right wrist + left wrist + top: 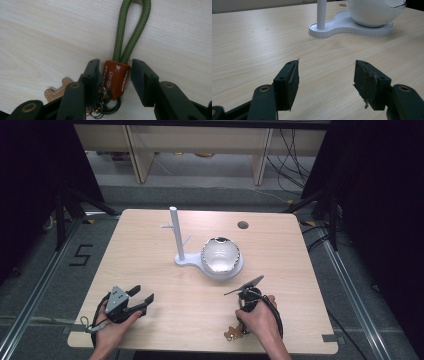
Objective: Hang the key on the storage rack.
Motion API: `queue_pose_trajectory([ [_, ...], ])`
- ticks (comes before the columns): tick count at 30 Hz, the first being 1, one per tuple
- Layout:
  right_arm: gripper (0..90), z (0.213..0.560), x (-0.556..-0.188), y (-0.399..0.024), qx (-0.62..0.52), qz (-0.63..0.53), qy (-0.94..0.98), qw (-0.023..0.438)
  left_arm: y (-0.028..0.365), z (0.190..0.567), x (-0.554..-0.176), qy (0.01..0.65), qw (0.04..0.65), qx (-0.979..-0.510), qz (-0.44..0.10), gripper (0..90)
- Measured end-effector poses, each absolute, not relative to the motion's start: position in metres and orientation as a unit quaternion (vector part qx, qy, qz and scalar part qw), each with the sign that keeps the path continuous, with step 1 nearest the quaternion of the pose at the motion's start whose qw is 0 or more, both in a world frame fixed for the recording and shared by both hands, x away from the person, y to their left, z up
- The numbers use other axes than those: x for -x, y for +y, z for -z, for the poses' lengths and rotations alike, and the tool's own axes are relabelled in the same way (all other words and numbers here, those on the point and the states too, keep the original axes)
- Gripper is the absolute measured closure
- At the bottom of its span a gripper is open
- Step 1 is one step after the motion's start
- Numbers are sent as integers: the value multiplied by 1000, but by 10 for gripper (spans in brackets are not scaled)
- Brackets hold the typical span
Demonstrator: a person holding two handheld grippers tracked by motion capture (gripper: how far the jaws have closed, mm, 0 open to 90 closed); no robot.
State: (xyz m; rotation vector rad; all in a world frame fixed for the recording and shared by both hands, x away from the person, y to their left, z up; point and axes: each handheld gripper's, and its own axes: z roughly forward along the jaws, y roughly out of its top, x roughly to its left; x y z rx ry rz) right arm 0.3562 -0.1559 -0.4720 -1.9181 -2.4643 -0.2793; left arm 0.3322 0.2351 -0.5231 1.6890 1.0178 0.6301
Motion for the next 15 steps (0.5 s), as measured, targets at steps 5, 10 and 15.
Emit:
queue_pose_trajectory([
  [5, 626, 473, -353, -153, 601, 78, -796, -10, 235, 523, -332, 425, 506, -704, -262, 363],
  [10, 665, 473, -351, -153, 595, 72, -801, -15, 235, 523, -332, 426, 506, -703, -262, 363],
  [15, 677, 474, -350, -156, 590, 86, -803, -7, 235, 523, -332, 423, 508, -703, -262, 364],
])
